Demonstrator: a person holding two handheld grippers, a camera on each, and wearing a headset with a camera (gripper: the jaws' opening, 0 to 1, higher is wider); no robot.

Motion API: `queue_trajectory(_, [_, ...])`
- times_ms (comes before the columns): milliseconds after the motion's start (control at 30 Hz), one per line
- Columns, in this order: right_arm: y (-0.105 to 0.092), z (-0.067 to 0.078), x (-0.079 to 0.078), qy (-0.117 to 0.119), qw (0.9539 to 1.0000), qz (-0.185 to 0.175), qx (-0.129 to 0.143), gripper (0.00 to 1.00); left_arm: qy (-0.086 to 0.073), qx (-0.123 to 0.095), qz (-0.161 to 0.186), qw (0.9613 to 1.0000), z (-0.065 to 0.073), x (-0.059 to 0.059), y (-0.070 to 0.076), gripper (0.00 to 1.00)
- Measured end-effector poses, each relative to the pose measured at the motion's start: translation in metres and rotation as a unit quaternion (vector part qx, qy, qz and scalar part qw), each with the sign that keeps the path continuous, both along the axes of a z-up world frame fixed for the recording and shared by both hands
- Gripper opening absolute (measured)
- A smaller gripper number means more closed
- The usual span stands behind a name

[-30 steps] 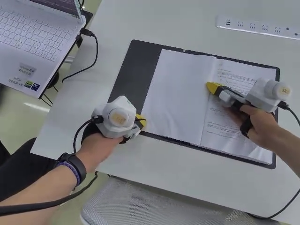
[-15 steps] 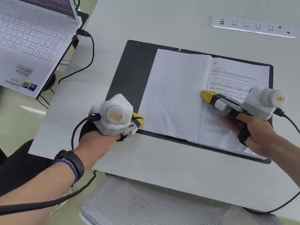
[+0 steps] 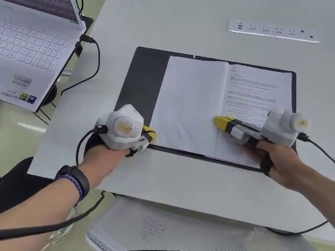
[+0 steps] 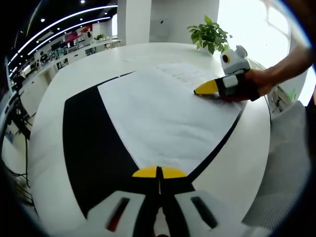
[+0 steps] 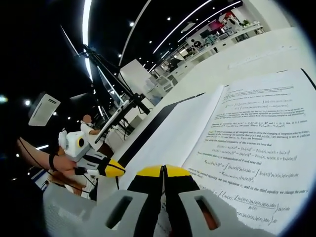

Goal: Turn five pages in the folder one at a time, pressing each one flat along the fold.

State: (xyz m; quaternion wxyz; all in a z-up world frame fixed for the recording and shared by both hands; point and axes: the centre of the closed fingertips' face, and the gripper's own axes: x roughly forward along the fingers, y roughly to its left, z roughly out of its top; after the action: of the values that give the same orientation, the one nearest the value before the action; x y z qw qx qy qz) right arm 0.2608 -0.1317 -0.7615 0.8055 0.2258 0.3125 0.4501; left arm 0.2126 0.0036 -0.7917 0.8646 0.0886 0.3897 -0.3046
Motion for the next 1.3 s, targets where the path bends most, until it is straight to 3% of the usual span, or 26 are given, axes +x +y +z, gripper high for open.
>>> queue_trajectory(400, [0.000,-0.002,-0.052,0.019,0.9996,0.021,0.010,0.00,0.000,-0.003,0.001,1.0000,0.000,0.000,0.000,0.00])
queue_trajectory(533, [0.000,-0.003,-0.064,0.023,0.9994,0.022,0.013,0.00,0.000,-0.003,0.000,1.0000,0.001,-0.001,0.000,0.00])
queue_trajectory(967, [-0.005,-0.013,-0.078,0.037,0.9985,0.039,0.005,0.00,0.000,-0.003,-0.002,1.0000,0.000,-0.001,0.001,0.00])
queue_trajectory(1300, [-0.007,-0.017,-0.079,0.057,0.9983,0.010,0.001,0.00,0.005,-0.002,0.005,1.0000,0.001,-0.001,0.000,0.00])
